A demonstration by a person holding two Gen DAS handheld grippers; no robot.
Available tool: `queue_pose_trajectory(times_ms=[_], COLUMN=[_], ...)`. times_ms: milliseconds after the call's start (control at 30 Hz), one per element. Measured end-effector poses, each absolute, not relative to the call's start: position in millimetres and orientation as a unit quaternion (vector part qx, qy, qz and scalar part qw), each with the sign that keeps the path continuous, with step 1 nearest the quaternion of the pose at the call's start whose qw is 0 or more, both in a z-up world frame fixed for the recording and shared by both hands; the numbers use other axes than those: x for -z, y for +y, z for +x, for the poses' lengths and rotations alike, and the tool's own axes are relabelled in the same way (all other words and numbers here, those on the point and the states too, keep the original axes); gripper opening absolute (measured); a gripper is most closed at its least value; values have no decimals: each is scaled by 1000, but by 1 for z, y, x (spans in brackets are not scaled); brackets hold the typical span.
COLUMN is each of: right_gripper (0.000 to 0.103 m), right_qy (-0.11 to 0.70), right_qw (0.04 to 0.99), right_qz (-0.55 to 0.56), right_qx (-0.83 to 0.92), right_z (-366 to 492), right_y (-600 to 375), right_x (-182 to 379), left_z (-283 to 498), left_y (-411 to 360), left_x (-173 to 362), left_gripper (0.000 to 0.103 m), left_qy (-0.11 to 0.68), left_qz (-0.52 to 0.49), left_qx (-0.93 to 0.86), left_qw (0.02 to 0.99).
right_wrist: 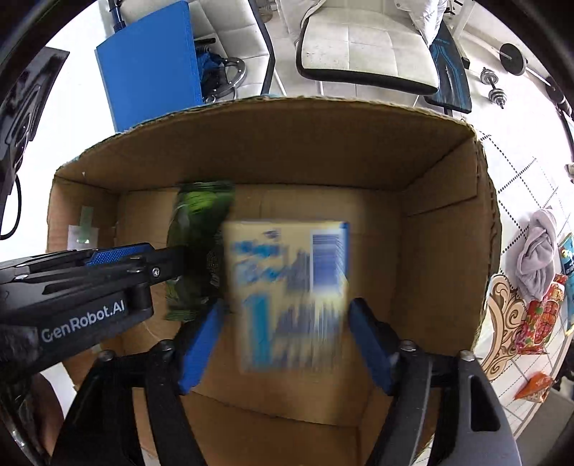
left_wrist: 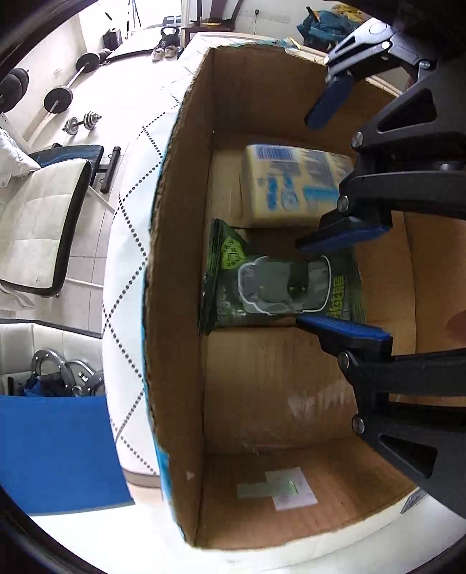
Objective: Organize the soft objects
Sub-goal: 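Lower both held items into the box and open both tools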
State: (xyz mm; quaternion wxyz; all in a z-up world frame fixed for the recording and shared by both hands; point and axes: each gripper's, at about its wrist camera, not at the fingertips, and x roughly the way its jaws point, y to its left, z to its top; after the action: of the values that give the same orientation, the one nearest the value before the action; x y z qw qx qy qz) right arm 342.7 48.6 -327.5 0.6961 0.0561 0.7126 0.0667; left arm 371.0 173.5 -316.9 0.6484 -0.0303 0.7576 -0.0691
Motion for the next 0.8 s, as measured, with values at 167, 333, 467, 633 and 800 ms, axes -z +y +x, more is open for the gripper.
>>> queue_pose_trajectory(times_ms=[167, 333, 467, 633, 800], right_gripper=[83, 97, 99, 99, 99], right_qy=[710, 702, 691, 672, 659], right_qw=[700, 711, 722, 740, 751], right_qz=[43, 33, 27, 24, 32], right_qx=[-54, -39, -29, -23, -25], right_z=[337, 318, 294, 259, 223], right_y=[51, 51, 50, 46, 40], right_x=[317, 296, 277, 250, 221], left_z=[363, 345, 319, 279, 240], left_y=[184, 199, 207, 209, 209], left_x=[298, 272, 249, 227, 203], left_gripper=[70, 91, 96, 96, 96], left_qy=[745, 719, 691, 659, 637], left_qz=[-24, -9, -1, 16, 16], left_qx=[56, 32, 23, 13, 8], left_qw=[664, 694, 723, 752, 770])
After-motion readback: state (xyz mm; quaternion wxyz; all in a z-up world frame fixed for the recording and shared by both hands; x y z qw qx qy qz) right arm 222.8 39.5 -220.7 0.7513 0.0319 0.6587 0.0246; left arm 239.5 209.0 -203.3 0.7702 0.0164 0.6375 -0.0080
